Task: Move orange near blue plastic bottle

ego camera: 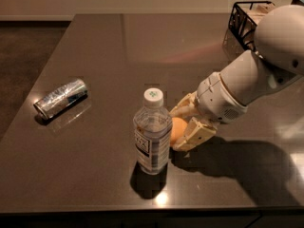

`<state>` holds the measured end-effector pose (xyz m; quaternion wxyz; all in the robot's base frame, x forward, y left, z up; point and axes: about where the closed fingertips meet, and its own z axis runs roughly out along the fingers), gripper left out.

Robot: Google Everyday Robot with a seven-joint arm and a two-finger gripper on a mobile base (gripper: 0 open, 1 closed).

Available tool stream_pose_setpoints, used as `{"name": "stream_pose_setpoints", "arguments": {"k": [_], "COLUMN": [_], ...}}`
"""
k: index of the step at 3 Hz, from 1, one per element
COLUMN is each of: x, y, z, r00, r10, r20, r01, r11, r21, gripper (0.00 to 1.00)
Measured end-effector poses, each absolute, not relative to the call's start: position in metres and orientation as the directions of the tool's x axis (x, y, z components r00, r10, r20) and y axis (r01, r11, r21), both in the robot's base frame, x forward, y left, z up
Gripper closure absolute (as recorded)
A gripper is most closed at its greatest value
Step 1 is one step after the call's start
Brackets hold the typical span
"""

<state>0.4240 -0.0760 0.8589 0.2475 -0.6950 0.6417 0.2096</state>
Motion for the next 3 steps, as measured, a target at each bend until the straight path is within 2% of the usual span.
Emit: {"name": "stream_pose_setpoints", "arguments": {"k": [1,2,3], "x": [0.4234,0.4228,0.4228], "y": [-0.0746,-0.0731,-0.0731], "z": [0.8593,0.8598,0.8598], "r00": [0.091,0.094,0.094], "r10": [-0.789,-0.789,-0.789], "r20": [-0.608,-0.607,-0.607], "r01": [-0.995,-0.995,-0.995], "r11": [-0.057,-0.06,-0.06], "r21": [-0.076,-0.077,-0.077], "gripper": [0.12,0.0,0.0]}}
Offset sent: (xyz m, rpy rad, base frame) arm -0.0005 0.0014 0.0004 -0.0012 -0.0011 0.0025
